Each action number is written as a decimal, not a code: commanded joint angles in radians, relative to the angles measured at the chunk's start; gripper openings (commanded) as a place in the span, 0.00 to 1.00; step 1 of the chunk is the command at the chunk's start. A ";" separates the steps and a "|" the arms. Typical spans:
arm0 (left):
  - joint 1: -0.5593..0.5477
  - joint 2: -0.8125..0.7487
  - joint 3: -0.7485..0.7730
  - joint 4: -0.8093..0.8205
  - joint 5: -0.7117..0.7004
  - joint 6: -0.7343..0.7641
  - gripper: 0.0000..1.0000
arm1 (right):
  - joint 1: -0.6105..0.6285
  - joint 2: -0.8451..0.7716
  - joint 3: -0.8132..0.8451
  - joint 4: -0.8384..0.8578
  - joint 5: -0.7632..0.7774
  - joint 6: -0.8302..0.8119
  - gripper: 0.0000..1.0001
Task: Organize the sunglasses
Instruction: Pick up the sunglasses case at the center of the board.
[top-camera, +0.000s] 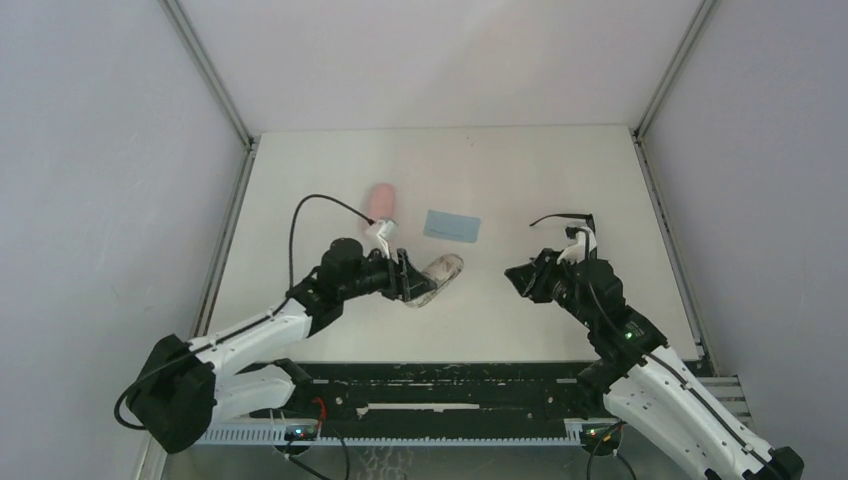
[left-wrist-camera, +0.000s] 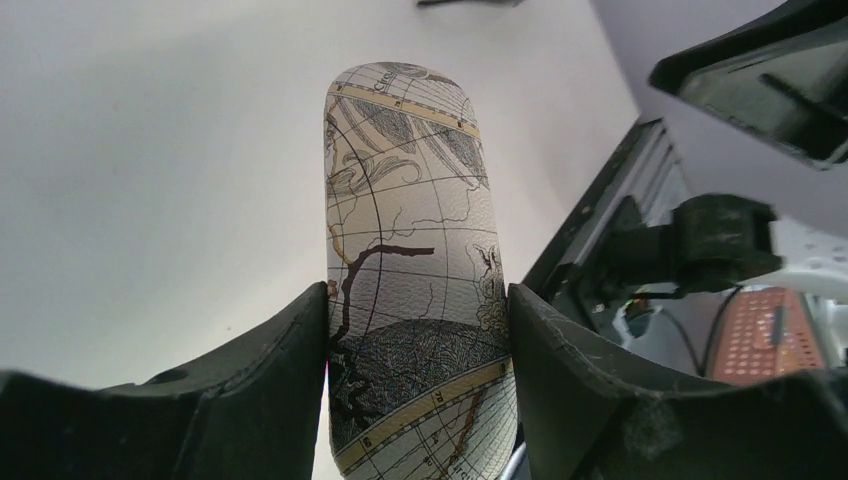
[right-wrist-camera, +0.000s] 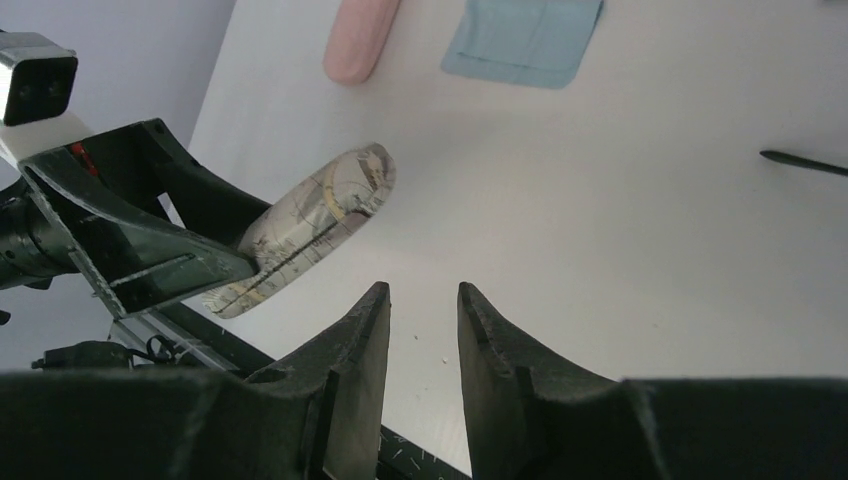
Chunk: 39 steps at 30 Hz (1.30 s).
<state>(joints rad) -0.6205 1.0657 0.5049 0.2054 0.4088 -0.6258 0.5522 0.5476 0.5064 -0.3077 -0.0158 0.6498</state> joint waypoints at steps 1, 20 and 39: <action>-0.091 0.083 -0.005 0.009 -0.129 0.083 0.21 | -0.005 0.008 -0.033 0.009 0.005 0.036 0.31; -0.327 0.342 0.106 -0.180 -0.395 0.172 0.70 | -0.005 -0.001 -0.080 0.021 0.002 0.041 0.32; -0.349 0.451 0.407 -0.580 -0.503 0.328 0.93 | -0.005 0.007 -0.098 0.029 -0.015 0.033 0.32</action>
<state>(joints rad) -0.9646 1.4876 0.8371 -0.2974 -0.0864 -0.3637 0.5510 0.5549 0.4118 -0.3099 -0.0250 0.6800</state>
